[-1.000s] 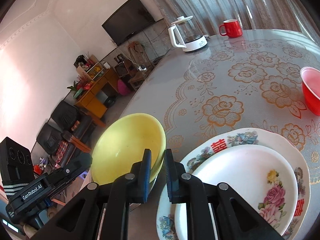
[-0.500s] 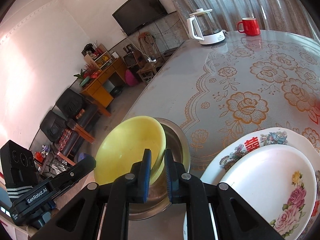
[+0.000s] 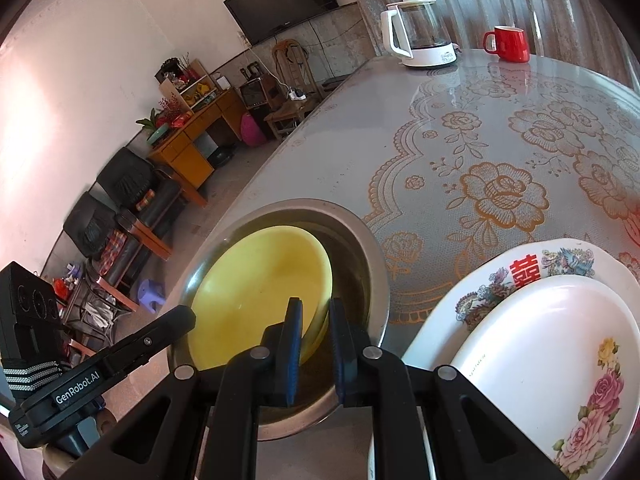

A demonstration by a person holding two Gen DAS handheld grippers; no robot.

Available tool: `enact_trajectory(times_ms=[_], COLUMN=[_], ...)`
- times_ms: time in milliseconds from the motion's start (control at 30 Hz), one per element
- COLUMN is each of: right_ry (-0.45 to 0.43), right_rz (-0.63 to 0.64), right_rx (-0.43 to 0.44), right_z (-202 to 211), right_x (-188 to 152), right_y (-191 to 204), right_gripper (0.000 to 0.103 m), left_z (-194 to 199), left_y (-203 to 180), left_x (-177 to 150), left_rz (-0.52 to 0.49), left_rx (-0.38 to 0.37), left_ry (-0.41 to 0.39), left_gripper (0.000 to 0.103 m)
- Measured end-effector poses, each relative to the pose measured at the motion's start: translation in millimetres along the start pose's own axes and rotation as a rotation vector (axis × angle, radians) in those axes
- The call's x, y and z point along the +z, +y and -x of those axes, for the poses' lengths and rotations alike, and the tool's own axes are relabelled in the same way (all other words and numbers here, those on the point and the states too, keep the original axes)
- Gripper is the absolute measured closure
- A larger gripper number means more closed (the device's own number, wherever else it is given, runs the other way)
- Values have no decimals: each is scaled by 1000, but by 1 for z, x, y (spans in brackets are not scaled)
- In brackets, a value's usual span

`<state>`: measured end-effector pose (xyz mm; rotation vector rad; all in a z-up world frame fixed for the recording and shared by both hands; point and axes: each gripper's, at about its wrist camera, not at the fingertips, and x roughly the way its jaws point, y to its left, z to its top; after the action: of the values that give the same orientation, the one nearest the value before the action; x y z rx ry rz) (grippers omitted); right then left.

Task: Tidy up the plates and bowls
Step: 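Lower the yellow bowl into the steel bowl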

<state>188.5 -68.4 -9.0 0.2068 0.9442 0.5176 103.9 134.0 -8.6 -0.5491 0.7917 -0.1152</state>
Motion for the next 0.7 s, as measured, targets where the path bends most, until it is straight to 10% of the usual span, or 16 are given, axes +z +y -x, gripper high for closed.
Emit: enact_trajectory(times_ms=[700], right_ry=[-29], right_rz=[233], right_rx=[-233], right_z=[-5], right_x=[-17], right_y=[36], right_gripper=[90], left_z=[20], left_y=[-10], left_x=[-5], left_rz=[-36], left_rx=[-28], left_ry=[-50], left_gripper=[73])
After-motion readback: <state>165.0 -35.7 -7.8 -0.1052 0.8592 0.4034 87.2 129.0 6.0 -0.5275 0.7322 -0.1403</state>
